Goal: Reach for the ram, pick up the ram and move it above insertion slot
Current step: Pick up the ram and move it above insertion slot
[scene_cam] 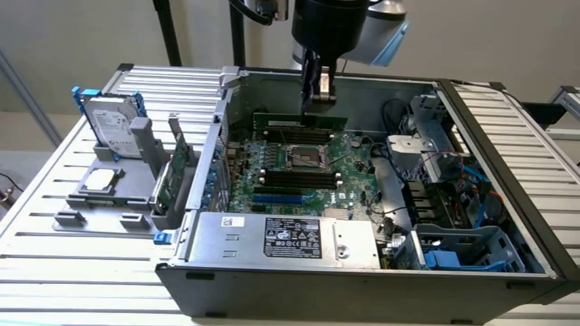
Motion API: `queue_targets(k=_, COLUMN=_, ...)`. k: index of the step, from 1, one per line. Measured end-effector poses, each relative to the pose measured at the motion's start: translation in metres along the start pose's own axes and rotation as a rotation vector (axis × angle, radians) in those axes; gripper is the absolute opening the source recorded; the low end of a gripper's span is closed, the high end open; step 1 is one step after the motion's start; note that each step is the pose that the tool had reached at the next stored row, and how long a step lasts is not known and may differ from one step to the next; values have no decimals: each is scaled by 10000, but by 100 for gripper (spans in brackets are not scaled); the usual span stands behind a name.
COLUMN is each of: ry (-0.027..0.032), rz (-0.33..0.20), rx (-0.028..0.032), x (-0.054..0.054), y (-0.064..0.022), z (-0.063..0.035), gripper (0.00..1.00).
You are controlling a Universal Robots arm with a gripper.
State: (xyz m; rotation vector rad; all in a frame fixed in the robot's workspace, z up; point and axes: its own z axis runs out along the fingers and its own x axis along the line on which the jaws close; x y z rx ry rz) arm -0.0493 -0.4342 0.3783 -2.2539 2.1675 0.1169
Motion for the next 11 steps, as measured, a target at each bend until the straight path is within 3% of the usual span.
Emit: queue_targets(k=11, ry=-2, rz=95, rx=6, x=-26, y=-28, z=2, gripper=13)
